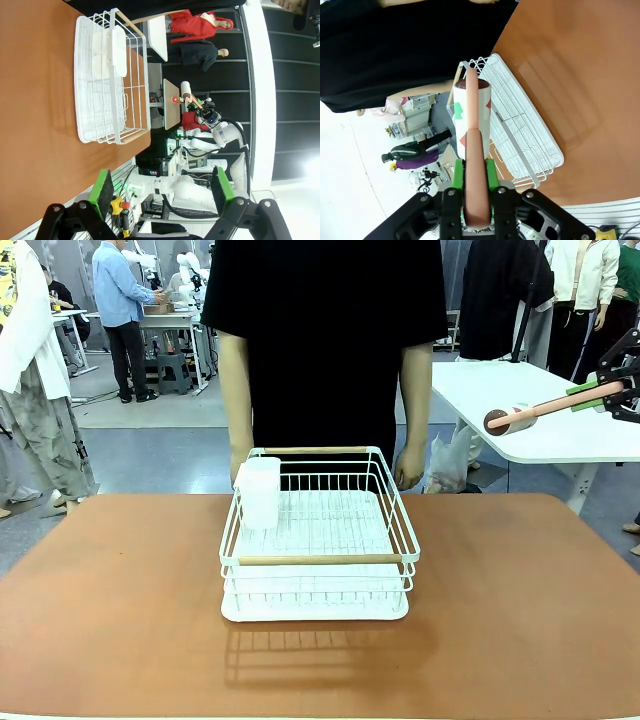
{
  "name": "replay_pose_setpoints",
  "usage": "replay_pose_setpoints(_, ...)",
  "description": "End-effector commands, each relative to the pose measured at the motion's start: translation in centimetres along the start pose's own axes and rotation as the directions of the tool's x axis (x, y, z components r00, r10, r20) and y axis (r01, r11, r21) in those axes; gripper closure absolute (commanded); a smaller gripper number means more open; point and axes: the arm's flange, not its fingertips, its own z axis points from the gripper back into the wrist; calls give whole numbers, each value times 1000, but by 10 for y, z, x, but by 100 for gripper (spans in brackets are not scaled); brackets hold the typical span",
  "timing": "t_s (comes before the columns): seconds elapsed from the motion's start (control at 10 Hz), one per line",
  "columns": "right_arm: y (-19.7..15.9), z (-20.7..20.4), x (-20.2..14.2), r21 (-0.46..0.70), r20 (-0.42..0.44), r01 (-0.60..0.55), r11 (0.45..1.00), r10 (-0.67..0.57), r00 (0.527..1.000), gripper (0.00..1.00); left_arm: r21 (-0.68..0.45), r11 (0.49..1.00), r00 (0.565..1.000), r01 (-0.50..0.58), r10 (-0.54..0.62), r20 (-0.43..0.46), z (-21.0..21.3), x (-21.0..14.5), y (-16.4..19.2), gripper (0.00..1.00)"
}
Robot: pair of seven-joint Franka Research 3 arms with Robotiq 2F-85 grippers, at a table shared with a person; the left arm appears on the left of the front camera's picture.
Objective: Clean the table.
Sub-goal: Clean the table with the Lint Roller when the human lifts the Dish drying rack.
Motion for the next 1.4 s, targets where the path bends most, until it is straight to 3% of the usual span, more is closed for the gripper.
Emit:
replay_pose_setpoints(0.0,4,-2,-1,10,12,-1,1000,1,1000,100,-3,1000,1000,3,-3,1,2,-1,-1,0)
replay_pose_setpoints(1.3,4,-2,-1,10,12,-1,1000,1,1000,100,-3,1000,1000,3,-3,1,2,-1,-1,0)
